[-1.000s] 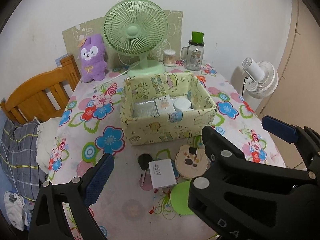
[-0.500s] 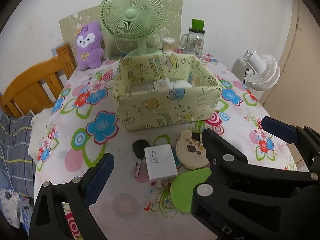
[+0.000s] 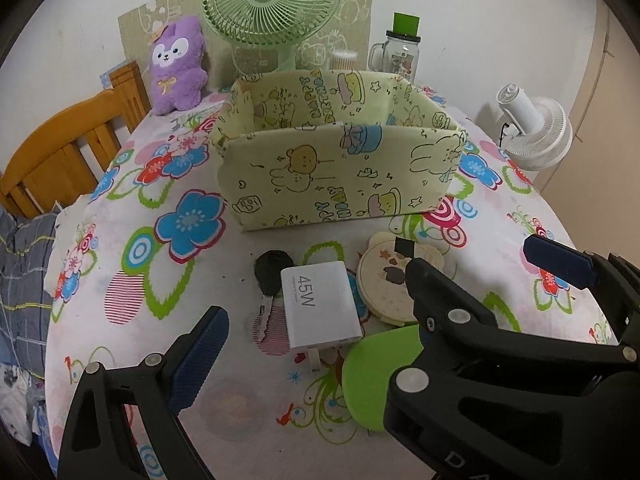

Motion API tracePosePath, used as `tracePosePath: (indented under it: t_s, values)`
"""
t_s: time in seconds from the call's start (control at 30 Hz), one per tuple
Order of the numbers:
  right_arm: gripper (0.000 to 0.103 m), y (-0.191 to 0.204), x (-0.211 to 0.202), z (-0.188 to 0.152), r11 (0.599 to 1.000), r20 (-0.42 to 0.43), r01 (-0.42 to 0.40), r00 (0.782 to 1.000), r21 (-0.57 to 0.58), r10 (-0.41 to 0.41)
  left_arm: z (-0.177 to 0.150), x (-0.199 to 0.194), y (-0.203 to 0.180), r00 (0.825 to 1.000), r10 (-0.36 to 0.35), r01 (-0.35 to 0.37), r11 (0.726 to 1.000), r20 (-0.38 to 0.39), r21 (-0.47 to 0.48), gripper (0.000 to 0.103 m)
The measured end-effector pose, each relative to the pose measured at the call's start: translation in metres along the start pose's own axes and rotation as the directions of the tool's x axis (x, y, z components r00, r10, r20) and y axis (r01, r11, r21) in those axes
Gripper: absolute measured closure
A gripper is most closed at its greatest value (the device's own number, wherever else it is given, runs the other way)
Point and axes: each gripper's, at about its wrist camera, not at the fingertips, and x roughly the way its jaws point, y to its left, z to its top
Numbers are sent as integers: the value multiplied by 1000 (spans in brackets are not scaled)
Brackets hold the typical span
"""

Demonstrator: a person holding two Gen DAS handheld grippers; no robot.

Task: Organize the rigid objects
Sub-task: 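Reach the left tool to the white charger while the right tool reaches the wooden coaster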

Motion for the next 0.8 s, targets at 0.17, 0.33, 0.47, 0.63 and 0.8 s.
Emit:
tracePosePath:
  t_s: [0.17, 0.33, 0.47, 0.63, 0.8]
  values:
    - [12, -5, 14, -1, 1000, -21, -5, 1000, 9, 5, 0, 12, -2, 1000, 20, -20, 1000, -9, 0, 8]
    - [12, -7, 27, -3, 1000, -40, -2, 999, 2, 2, -3, 25, -3, 999, 16, -17, 1000, -27, -14, 12]
    - [13, -8, 36, -5, 1000, -56, -8, 998, 5, 9, -4, 34, -2, 999, 17, -18, 1000, -46, -24, 15]
    - [13, -8, 46, -5, 1000, -76, -13, 997, 8, 14, -5, 44, -1, 998, 21, -24, 999, -61, -35, 21]
    - [13, -10, 53, -3, 1000, -83, -24, 996, 19, 26, -3, 48, 0, 999, 19, -21, 999, -51, -44, 21]
